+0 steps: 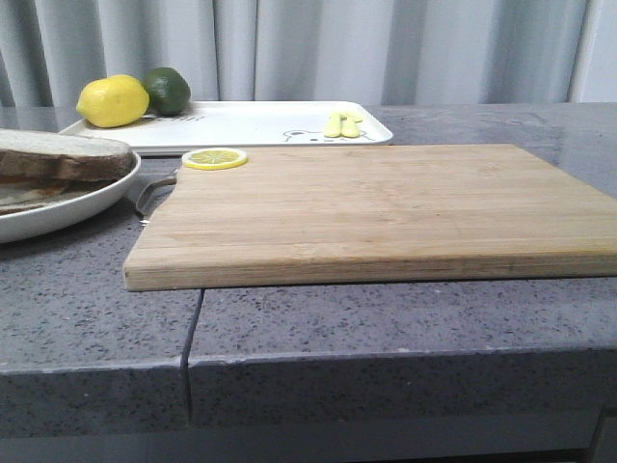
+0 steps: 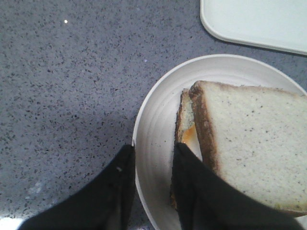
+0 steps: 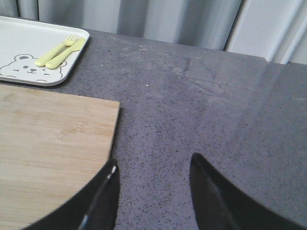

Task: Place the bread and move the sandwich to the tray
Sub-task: 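Grasp the rim of the white plate with the left gripper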

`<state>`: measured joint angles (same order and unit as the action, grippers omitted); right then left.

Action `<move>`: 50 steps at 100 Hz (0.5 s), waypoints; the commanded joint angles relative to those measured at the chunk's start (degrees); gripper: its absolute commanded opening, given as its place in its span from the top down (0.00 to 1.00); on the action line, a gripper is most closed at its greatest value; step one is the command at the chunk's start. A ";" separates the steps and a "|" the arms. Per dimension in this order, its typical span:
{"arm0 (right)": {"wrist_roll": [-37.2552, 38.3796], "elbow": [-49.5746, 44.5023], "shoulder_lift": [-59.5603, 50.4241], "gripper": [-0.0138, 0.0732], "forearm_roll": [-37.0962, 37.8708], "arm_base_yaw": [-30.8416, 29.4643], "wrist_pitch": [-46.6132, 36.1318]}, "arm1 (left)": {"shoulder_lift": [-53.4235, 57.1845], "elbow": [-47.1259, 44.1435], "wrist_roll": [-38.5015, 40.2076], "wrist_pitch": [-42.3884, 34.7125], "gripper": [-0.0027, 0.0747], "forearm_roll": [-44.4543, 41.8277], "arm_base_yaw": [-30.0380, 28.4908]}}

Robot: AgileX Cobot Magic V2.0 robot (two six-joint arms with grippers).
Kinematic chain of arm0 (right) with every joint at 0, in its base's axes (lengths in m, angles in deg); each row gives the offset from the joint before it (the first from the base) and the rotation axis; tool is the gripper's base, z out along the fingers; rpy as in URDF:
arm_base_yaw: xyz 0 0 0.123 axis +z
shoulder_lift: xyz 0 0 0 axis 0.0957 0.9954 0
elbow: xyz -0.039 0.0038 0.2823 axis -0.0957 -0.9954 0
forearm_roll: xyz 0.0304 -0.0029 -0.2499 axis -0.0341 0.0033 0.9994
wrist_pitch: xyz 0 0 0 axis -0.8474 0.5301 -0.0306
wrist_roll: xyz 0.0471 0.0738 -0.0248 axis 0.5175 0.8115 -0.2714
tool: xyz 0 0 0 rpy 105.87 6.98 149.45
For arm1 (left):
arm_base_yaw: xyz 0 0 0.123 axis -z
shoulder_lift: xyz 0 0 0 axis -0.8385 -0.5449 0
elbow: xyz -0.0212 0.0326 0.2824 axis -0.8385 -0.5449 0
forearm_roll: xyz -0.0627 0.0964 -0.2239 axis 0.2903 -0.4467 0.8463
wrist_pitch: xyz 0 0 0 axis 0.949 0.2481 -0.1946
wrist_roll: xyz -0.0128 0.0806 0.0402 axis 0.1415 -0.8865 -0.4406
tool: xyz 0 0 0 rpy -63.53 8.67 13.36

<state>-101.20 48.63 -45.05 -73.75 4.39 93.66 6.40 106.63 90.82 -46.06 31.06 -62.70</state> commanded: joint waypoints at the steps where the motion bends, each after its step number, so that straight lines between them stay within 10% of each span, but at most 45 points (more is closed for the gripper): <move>1: 0.09 1.43 0.03 0.43 0.35 -0.25 -4.71 | -1.49 2.08 0.57 -3.36 0.75 1.78 -0.13; 50: 0.09 1.43 0.03 0.43 0.35 -0.25 -4.76 | -9.39 2.08 0.57 -4.10 0.75 2.40 -0.13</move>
<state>-101.20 48.63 -45.05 -73.75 4.39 93.66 -3.60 106.75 90.82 -47.44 32.38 -62.70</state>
